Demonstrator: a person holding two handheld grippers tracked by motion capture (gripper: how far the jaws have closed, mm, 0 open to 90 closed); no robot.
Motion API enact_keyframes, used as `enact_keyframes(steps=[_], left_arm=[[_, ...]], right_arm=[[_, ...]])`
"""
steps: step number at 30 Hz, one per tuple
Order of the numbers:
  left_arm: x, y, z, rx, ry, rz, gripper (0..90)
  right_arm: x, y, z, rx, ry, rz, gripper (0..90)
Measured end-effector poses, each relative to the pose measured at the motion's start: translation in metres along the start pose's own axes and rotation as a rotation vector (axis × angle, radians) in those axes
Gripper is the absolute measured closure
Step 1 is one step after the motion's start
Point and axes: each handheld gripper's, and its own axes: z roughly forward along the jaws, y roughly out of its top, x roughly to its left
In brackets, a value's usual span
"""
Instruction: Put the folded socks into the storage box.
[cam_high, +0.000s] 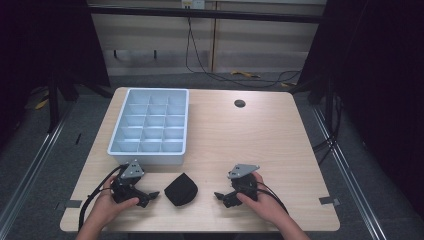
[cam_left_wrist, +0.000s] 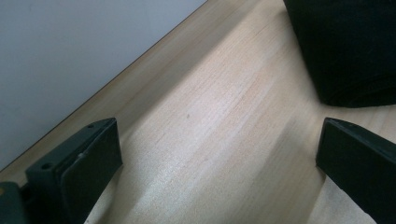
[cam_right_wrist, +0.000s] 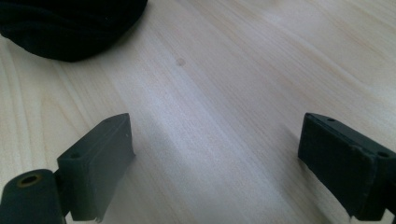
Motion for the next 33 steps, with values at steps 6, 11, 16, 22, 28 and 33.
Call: enact_keyframes(steps=[6,11,16,22,28,33], left_arm=[[0.0,0.0,0.0,0.0,-0.001,-0.002,0.0],[-0.002,0.003,-0.002,0.039,0.026,-0.027,0.0],[0.0,0.007,-0.011,0.084,0.019,-0.033,13.3],[-0.004,0.02,-0.015,0.173,-0.05,-0.012,19.4],[-0.008,0.038,-0.026,0.135,-0.065,0.004,28.0],[-0.016,0.051,-0.026,0.159,-0.094,0.037,33.8]], right_arm=[[0.0,0.0,0.0,0.001,0.001,0.0,9.6],[0.0,0.0,0.0,0.0,0.001,-0.002,9.7],[0.0,0.0,0.0,0.0,0.001,-0.002,9.7],[0.0,0.0,0.0,0.0,0.0,0.0,9.6],[0.0,0.0,0.0,0.0,0.0,-0.001,9.6],[0.0,0.0,0.0,0.001,0.001,-0.001,9.7]])
